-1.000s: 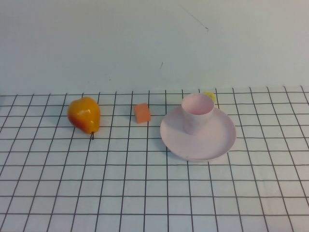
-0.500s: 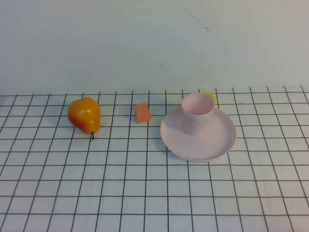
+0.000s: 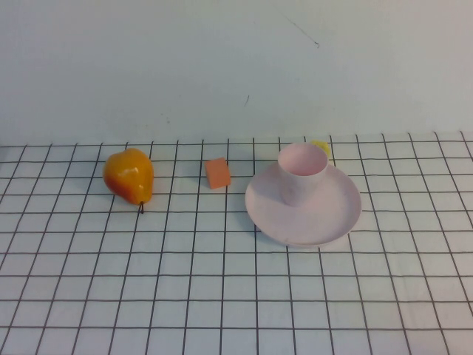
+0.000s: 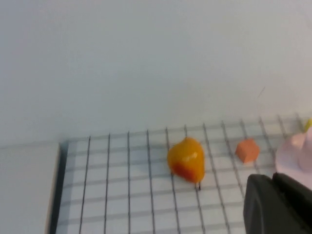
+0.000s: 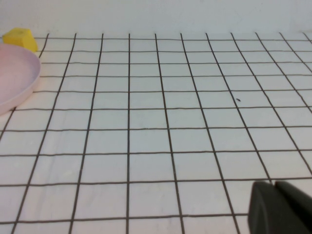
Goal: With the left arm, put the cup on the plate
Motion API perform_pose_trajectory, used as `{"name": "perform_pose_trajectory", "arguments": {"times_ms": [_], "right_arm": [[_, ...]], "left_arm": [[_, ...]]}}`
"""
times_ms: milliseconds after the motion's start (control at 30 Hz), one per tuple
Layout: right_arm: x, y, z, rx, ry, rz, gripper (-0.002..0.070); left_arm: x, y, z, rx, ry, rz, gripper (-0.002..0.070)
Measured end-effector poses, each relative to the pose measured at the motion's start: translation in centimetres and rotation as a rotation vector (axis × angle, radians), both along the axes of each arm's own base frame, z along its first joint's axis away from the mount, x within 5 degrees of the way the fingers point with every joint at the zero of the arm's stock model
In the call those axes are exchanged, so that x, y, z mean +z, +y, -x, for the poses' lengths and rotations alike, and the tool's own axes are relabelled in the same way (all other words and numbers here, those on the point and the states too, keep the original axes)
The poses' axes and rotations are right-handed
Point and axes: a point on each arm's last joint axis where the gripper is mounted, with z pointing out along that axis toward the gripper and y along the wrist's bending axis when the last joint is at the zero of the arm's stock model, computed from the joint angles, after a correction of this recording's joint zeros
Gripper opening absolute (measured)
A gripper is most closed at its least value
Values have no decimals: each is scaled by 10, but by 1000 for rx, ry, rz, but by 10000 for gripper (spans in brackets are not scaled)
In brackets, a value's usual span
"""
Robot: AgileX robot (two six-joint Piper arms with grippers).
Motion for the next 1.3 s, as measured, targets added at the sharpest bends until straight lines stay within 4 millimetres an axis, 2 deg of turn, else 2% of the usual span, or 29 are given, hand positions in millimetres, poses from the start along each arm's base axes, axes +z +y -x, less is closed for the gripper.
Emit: {"name": "perform_pose_trajectory", "arguments": {"times_ms": [100,167,333,400,633,800,867,967,1033,1300], "right_arm": [[0,0,0,0,0,0,-2],[0,0,0,0,0,0,-2],[0,0,0,0,0,0,-2],[0,0,0,0,0,0,-2],[0,0,0,0,0,0,-2],[0,0,0,0,0,0,-2],[0,0,0,0,0,0,-2],[0,0,0,0,0,0,-2],[0,0,0,0,0,0,-2],[0,0,0,0,0,0,-2]], "left_arm": [[2,0,10,-26,-190,70,-1],[-3,3,21,-17,-328,105,-1],[-49,7,45,67,-505,144,-1],[-78,7,51,101,-522,154,-1],[-195,4,43,200,-398,215,-1],[-261,6,24,260,-333,269,-1],[-282,7,18,271,-345,274,-2],[-301,9,12,275,-383,273,-2],[-305,9,12,271,-382,265,-2],[-323,5,13,190,-200,151,-2]]}}
